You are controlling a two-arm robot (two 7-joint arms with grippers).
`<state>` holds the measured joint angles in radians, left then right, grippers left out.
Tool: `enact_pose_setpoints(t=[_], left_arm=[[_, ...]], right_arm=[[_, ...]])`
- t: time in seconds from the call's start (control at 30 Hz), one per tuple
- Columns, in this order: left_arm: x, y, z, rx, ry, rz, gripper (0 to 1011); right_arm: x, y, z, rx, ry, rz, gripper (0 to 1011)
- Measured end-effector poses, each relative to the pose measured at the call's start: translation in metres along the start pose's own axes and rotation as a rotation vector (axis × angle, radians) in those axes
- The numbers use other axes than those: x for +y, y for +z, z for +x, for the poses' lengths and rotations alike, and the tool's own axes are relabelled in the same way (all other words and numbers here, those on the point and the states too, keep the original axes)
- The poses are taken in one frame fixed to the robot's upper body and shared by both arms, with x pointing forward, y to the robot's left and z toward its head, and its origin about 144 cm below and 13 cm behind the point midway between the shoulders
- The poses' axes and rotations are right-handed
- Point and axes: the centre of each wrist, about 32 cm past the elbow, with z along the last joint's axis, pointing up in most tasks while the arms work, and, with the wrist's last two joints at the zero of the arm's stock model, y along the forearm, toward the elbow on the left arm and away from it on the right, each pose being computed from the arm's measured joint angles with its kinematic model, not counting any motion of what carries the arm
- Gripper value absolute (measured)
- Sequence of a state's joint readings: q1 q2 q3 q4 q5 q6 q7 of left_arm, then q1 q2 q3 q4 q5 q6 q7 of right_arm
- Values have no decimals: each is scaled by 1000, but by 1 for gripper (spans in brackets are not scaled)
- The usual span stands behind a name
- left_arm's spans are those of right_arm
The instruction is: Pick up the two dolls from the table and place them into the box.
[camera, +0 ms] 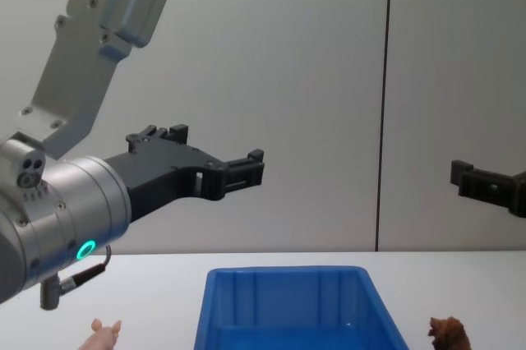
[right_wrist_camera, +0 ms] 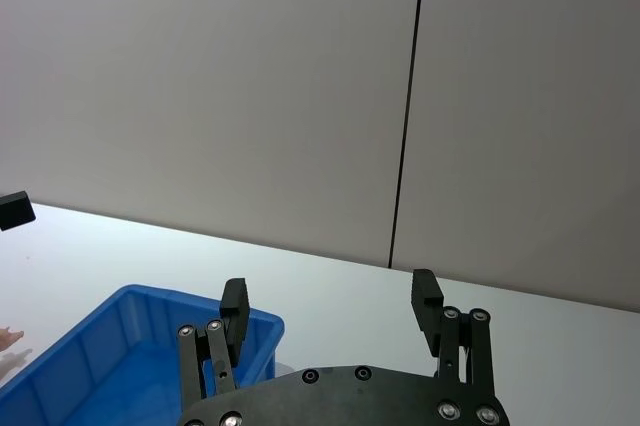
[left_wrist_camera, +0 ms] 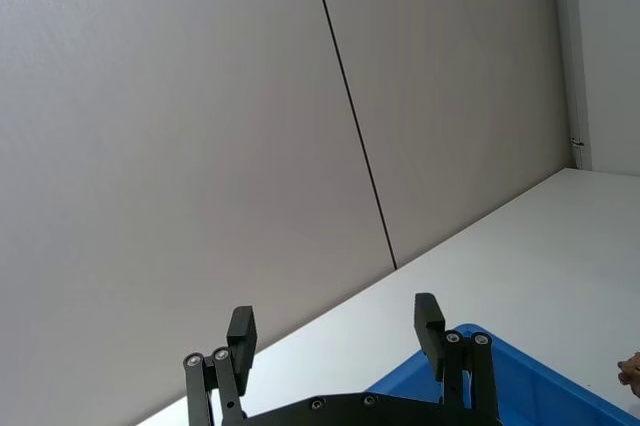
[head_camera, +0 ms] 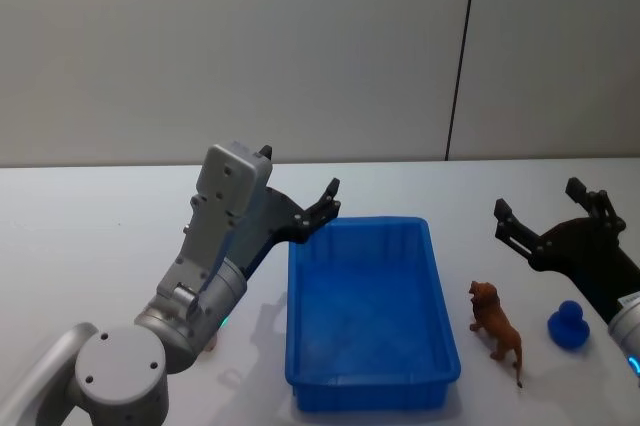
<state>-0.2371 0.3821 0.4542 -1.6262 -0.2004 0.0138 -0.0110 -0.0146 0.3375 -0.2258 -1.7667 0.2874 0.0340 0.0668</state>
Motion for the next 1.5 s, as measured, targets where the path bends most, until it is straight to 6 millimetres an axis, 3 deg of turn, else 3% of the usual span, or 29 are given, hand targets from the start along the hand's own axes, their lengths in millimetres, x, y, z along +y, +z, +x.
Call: enact_pose_setpoints(t=[0.8, 1.5], left_arm=[[0, 0, 0, 0, 0, 0, 1001], [0, 0, 0, 0, 0, 0, 1001]], right_arm=[[-1, -2, 3, -4, 2, -13, 1001], [-16, -31, 50, -35, -2, -250, 1001]])
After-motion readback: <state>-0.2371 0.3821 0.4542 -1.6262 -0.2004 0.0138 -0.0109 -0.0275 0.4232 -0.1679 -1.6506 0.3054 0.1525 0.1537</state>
